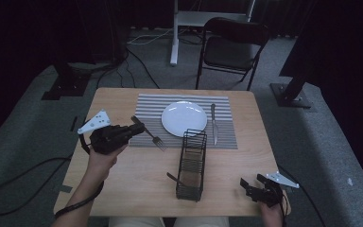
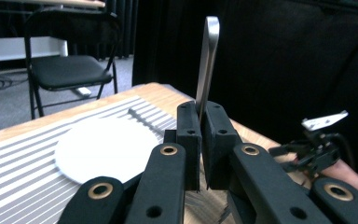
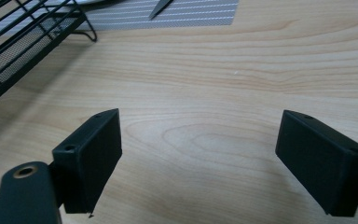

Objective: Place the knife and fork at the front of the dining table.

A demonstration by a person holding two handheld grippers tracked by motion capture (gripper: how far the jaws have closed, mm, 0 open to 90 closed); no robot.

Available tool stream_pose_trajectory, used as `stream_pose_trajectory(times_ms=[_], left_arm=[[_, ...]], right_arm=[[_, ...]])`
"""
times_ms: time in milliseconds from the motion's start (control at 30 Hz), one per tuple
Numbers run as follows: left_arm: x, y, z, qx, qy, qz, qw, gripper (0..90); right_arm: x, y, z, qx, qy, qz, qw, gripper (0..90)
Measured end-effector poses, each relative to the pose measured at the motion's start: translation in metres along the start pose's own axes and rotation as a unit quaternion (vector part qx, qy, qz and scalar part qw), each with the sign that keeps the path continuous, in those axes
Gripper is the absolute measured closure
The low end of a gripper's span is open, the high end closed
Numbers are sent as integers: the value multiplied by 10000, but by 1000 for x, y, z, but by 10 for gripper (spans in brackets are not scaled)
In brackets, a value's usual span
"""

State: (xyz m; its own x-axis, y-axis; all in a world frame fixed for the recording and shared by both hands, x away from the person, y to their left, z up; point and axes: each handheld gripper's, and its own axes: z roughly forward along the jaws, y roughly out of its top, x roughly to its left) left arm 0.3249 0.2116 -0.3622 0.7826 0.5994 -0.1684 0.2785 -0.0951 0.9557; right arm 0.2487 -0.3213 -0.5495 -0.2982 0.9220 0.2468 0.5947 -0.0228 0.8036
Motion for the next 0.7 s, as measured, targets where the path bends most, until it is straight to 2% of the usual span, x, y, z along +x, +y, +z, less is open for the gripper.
stream_pose_trajectory(times_ms=[33,67,167,267,333,467,567,700], left_arm=[[0,0,0,0,0,0,10000,865],[10,-6,1,37,15,-5,10000,865],[26,-14,4,119,89,-54,9999,865],[39,-21,8,212,141,-114,9996,865],[47,-25,10,252,139,-133,9995,865],[61,-32,15,294,101,-204,9993,864],[70,-36,21,426,166,-209,9987,865],[80,-39,29,485,260,-224,9982,864]], right_arm=[[0,0,0,0,0,0,10000,130],[0,0,-1,-36,-85,25,10000,129],[-1,2,-1,-158,-258,49,9995,128],[0,4,1,-205,-460,-66,9987,128],[-1,5,2,-182,-559,-74,9982,128],[-4,7,3,-328,-827,-43,9960,128],[-8,9,4,-367,-935,2,9949,128],[-8,11,7,-302,-936,-30,9952,128]])
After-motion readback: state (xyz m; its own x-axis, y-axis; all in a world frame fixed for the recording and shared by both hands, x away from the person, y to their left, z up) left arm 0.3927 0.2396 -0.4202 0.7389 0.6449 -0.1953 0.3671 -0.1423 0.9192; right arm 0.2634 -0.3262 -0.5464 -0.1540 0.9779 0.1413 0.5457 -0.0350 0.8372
